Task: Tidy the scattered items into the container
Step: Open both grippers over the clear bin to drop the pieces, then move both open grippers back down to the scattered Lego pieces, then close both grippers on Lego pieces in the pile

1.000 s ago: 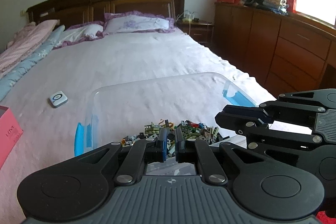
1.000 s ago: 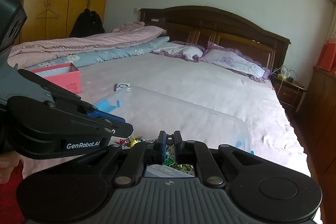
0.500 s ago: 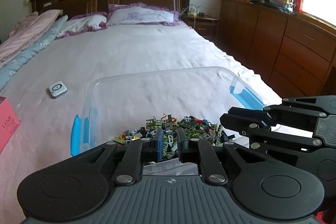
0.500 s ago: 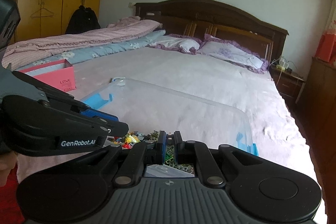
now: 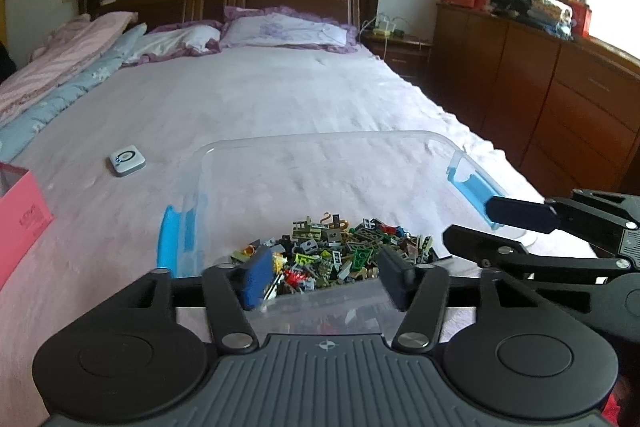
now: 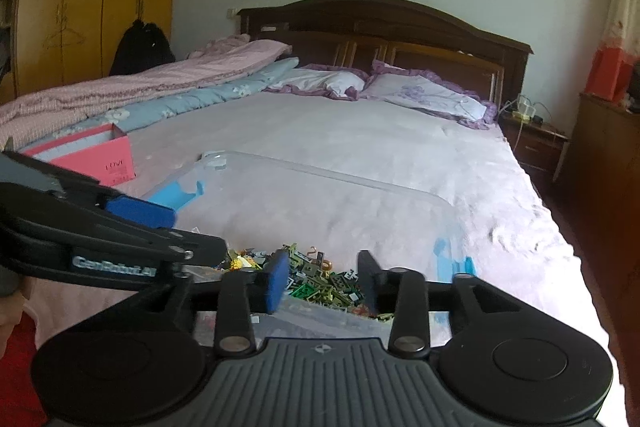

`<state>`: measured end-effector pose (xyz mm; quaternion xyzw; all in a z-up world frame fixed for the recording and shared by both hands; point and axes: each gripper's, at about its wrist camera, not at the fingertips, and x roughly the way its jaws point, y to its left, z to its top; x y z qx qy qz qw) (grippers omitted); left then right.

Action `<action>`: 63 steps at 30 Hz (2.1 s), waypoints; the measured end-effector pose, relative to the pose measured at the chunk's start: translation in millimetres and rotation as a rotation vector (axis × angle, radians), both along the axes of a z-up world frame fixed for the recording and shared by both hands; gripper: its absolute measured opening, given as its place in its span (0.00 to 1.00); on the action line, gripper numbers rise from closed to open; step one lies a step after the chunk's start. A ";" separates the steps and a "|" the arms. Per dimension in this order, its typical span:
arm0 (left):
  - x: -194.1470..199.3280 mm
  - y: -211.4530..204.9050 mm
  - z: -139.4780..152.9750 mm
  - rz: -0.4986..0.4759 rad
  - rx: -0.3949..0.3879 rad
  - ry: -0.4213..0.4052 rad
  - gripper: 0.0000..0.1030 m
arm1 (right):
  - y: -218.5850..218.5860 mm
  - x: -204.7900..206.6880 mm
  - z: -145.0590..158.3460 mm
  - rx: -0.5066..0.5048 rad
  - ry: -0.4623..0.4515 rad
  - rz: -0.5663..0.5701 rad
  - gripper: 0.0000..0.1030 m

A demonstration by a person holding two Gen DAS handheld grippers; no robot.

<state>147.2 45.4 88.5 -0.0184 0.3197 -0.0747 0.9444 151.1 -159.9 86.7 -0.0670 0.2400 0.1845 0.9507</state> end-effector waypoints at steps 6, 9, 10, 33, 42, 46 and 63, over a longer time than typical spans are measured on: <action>-36.8 2.5 -1.4 -0.012 0.032 -0.006 0.72 | -17.6 -36.0 -6.2 0.025 0.019 -0.016 0.50; -58.0 -0.9 -8.8 -0.032 0.064 0.010 0.82 | -26.3 -57.2 -17.4 0.010 0.056 -0.011 0.50; -64.9 -2.5 -12.4 -0.039 0.072 0.019 0.83 | -28.6 -64.5 -22.5 0.001 0.071 -0.005 0.50; -132.8 -16.2 -67.8 -0.081 0.163 0.182 0.87 | 5.9 -109.0 -116.7 -0.096 0.334 0.135 0.12; -125.0 -31.5 -72.3 -0.127 0.177 0.165 0.86 | -2.4 -118.8 -113.8 -0.143 0.306 0.122 0.11; -113.1 -44.6 -78.4 -0.183 0.139 0.174 0.75 | -17.8 -118.0 -118.5 -0.112 0.333 0.077 0.12; -81.5 -55.1 -120.5 -0.182 0.055 0.284 0.35 | -25.8 -118.5 -124.6 -0.062 0.334 0.066 0.12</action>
